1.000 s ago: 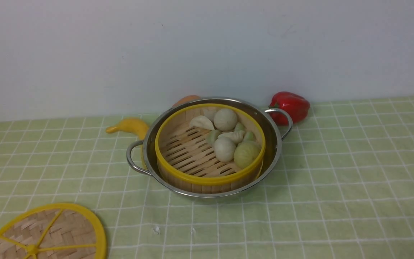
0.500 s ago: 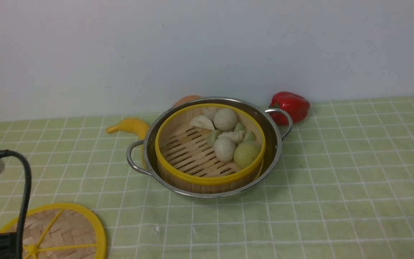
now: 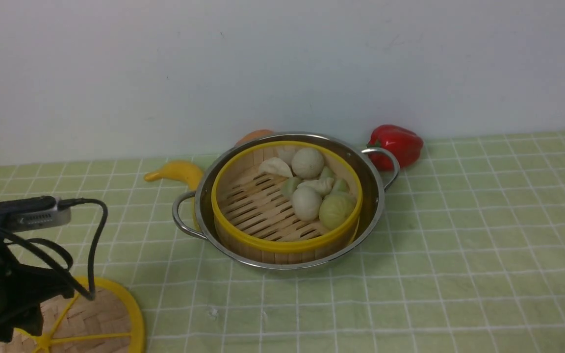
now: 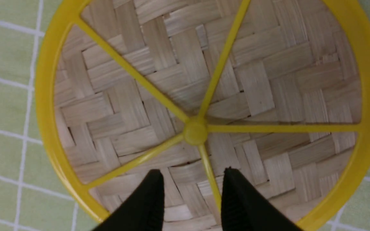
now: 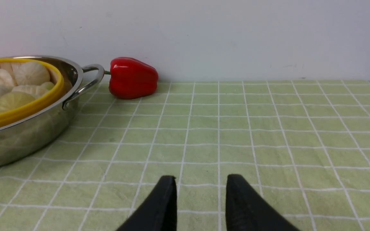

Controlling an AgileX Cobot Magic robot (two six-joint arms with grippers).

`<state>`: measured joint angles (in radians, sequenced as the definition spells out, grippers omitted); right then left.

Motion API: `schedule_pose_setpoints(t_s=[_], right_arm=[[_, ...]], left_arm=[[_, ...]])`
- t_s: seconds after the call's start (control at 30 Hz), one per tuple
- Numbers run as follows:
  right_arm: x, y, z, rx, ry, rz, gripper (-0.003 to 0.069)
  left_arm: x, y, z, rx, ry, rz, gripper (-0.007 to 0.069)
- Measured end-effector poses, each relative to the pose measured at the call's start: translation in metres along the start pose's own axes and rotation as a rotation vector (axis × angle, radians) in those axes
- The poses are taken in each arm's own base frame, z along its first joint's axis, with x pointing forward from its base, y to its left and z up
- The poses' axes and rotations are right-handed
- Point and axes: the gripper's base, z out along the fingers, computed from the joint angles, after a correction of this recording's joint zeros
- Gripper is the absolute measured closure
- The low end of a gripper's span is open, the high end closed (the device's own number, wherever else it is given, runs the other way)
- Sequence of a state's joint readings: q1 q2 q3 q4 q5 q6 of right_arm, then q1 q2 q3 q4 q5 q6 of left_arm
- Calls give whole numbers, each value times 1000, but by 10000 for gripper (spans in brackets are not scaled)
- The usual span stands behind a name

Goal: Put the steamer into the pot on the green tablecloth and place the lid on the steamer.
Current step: 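Grasp the bamboo steamer lid lying on the table by its centre knob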

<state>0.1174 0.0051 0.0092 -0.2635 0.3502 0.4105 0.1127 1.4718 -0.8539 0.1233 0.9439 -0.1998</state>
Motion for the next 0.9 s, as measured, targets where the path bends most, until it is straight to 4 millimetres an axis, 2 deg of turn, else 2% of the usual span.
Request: schedule_pose_setpoints(t_s=[0.2, 0.37, 0.5, 0.63, 0.9], right_arm=[[0, 0, 0, 0, 0, 0, 419], [0, 0, 0, 0, 0, 0, 419], [0, 0, 0, 0, 0, 1, 419], [0, 0, 0, 0, 0, 1, 419], [0, 0, 0, 0, 0, 1, 419]], left_arm=[[-11, -5, 23, 12, 12, 9, 382], [-13, -7, 35, 9, 49, 12, 383], [-13, -7, 37, 7, 63, 6, 416], [-13, -7, 36, 4, 67, 3, 531], [-16, -7, 40, 1, 87, 4, 532]])
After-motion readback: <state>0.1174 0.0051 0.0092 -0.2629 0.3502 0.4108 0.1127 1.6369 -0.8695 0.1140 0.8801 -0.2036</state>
